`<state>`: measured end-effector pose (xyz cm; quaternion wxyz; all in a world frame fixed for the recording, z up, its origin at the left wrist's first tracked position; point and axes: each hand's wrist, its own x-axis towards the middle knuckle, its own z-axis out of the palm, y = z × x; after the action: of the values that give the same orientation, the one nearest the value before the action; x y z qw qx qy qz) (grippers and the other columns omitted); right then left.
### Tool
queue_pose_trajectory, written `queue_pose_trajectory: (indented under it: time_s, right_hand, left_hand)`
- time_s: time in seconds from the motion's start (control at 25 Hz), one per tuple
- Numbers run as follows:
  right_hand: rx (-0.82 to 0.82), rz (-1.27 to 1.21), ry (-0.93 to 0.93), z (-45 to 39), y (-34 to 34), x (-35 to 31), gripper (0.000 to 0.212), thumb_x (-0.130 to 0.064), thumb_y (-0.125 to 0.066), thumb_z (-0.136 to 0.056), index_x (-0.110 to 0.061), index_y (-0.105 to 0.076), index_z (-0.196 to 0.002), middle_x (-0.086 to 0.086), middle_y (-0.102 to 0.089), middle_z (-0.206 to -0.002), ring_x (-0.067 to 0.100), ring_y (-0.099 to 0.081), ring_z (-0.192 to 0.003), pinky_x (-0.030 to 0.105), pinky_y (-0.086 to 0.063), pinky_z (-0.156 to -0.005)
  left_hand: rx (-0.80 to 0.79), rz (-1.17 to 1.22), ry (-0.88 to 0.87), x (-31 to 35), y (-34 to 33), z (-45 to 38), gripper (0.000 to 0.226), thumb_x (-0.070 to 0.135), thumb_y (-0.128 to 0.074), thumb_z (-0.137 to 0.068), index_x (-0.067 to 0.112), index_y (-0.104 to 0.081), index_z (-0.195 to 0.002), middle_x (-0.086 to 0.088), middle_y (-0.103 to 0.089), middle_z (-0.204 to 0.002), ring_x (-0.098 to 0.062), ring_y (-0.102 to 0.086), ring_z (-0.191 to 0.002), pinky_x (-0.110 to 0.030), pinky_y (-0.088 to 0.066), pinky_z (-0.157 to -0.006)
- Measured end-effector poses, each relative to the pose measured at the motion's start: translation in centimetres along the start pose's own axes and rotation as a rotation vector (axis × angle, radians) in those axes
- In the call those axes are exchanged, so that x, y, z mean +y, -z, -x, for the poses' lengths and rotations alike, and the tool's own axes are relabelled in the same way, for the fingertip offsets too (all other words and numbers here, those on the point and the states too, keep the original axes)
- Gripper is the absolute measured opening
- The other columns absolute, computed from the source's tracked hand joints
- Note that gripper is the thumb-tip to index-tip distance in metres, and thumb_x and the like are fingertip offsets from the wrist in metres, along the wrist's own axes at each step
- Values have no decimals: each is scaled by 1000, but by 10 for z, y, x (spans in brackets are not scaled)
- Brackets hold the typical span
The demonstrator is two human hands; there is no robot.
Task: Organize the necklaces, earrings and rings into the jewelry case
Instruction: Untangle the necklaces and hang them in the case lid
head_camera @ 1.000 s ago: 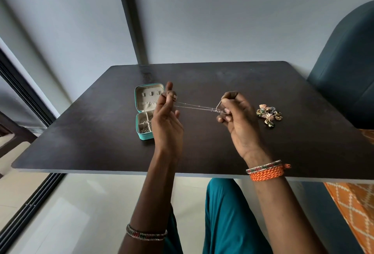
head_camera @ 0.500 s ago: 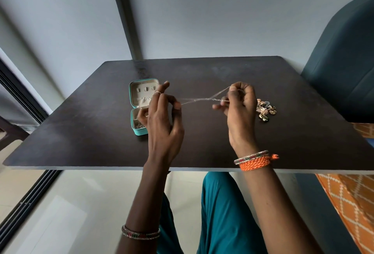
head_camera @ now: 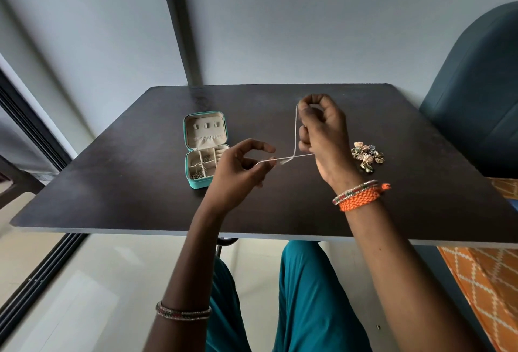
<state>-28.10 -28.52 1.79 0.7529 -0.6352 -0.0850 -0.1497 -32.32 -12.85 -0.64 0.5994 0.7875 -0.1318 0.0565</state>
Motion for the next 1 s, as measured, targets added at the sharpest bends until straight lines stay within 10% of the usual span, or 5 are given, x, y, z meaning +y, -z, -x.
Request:
queue_pose_trajectory:
  time_s: [0.28,0.4,0.6,0.8,1.0]
  right_hand:
    - [-130,516,310,-20,1,-10,2,-19,-65,-88,-18,-65,-89,-5,-55,-58,2,-49,-51,19,-40,-58]
    - [-89,612,399,-27,1,-15,2,-19,-67,-87,-19,-67,-85,-1,-50,-52,13,-46,-49,23,-38,-54]
    - [29,542,207,-43,7,-18,6,-14,-66,-85,-14,-72,-84,1,-65,-69,1,-53,-59,19,-42,-58]
    - [-167,253,-180,-53,20,-13,29,8,-51,-87,-13,-70,-84,10,-66,-94,5,-50,-67,14,-32,-47]
    - [-164,464,-113,-54,30,-5,38,19,-48,-81,-9,-72,-92,6,-70,-87,5,-66,-80,8,-44,-56]
  left_hand:
    - [180,93,138,-7,1,-5,11,14,-64,-85,9,-64,-75,10,-49,-50,-4,-38,-48,-21,-29,-48]
    - [229,449,264,-8,0,-11,21,19,-51,-68,20,-62,-50,4,-60,-78,-7,-48,-69,-22,-37,-56]
    - [167,965,244,-9,6,-10,26,4,-39,-93,12,-53,-72,-5,-68,-77,-16,-68,-76,-27,-58,-69]
    - [210,796,208,-25,6,-8,21,-3,-45,-93,12,-48,-79,-3,-66,-68,-8,-63,-60,-16,-52,-56]
    - [285,611,164,-39,11,-6,11,4,-49,-95,11,-58,-93,-1,-71,-76,-9,-67,-69,-17,-52,-58]
